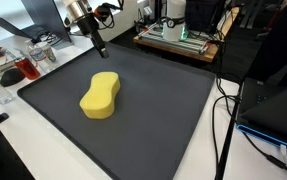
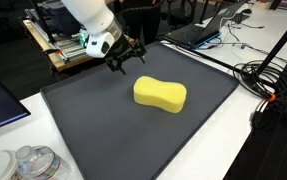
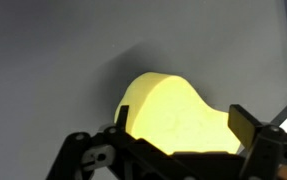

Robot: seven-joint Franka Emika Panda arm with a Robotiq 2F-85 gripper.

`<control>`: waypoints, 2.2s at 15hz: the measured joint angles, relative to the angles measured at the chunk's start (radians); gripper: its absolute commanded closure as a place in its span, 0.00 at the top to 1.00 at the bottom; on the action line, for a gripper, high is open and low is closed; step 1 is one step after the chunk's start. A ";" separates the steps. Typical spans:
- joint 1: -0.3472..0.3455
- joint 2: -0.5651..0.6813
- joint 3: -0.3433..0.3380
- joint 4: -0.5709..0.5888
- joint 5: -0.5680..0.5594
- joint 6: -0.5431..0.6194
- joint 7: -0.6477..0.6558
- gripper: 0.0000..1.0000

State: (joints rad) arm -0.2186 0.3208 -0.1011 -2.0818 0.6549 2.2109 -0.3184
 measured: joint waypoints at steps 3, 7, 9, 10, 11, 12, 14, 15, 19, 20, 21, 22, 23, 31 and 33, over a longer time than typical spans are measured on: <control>-0.027 0.098 0.015 0.074 0.031 -0.001 -0.037 1.00; -0.060 0.206 0.044 0.168 0.072 -0.001 -0.057 1.00; -0.068 0.255 0.053 0.212 0.076 -0.001 -0.057 1.00; -0.071 0.279 0.057 0.233 0.077 -0.002 -0.057 1.00; -0.075 0.301 0.061 0.253 0.077 -0.003 -0.057 1.00; -0.079 0.322 0.064 0.270 0.077 -0.007 -0.057 1.00; -0.088 0.361 0.070 0.304 0.077 -0.023 -0.057 0.72; -0.093 0.378 0.073 0.319 0.077 -0.036 -0.057 0.66; -0.122 0.420 0.086 0.390 0.077 -0.130 -0.057 0.38; -0.126 0.424 0.088 0.401 0.077 -0.152 -0.057 0.32; -0.128 0.427 0.088 0.410 0.077 -0.169 -0.057 0.25; -0.128 0.427 0.089 0.416 0.077 -0.185 -0.057 0.19; -0.128 0.426 0.091 0.419 0.077 -0.198 -0.057 0.12; -0.063 0.275 0.076 0.390 -0.051 -0.235 -0.021 0.06; -0.020 0.198 0.062 0.364 -0.157 -0.235 0.035 0.06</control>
State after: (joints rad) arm -0.2387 0.5191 -0.0389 -1.7174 0.4979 1.9764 -0.2832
